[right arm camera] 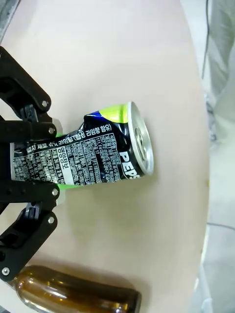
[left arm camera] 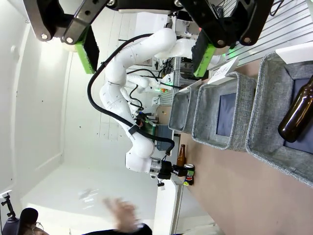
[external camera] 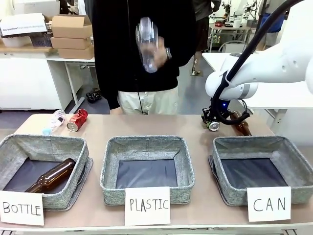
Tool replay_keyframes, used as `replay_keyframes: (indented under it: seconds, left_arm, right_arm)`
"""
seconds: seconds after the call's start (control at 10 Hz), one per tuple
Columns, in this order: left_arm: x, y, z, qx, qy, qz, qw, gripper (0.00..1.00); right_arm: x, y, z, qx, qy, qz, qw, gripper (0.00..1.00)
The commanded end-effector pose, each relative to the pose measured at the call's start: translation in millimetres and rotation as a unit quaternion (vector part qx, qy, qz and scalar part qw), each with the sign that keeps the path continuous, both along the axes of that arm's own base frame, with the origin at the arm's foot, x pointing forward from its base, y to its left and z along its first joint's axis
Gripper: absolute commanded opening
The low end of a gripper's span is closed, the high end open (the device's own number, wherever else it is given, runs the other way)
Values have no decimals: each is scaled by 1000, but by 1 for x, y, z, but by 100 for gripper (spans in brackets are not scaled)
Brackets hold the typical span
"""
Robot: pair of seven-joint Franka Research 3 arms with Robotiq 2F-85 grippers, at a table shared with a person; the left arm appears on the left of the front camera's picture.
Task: Sort the can waste into the basket.
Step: Pick up the can waste from the table and place it in the right Fabric basket.
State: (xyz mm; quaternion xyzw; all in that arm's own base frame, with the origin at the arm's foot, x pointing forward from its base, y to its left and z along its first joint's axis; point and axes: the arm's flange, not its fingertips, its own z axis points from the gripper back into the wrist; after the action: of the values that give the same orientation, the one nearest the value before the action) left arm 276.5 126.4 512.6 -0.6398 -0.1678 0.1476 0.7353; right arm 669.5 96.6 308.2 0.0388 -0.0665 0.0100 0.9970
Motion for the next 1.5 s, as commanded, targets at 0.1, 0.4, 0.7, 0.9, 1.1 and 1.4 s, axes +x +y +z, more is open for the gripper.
replay_keyframes:
  seconds: [0.1,0.4,0.7,0.9,1.1,1.4]
  left_arm:
    - [-2,0,1,3,-9,-5,1000,100]
    - [-2,0,1,3,-9,-5,1000,100]
    - [-2,0,1,3,-9,-5,1000,100]
    - [-2,0,1,3,-9,-5,1000,100]
    - [-2,0,1,3,-9,-5,1000,100]
    - [-2,0,1,3,-9,-5,1000,100]
  right_arm:
    - [-5,2,18,-12,-6,-19,1000,0]
    - [-82,-5,121,7,-18,-30,999,0]
    - [-211,-52,214,58,37,28,997,0]
    - [-292,-85,227,70,63,91,991,0]
    - [-333,-97,217,64,83,107,989,0]
    - [-344,-101,207,75,80,126,986,0]
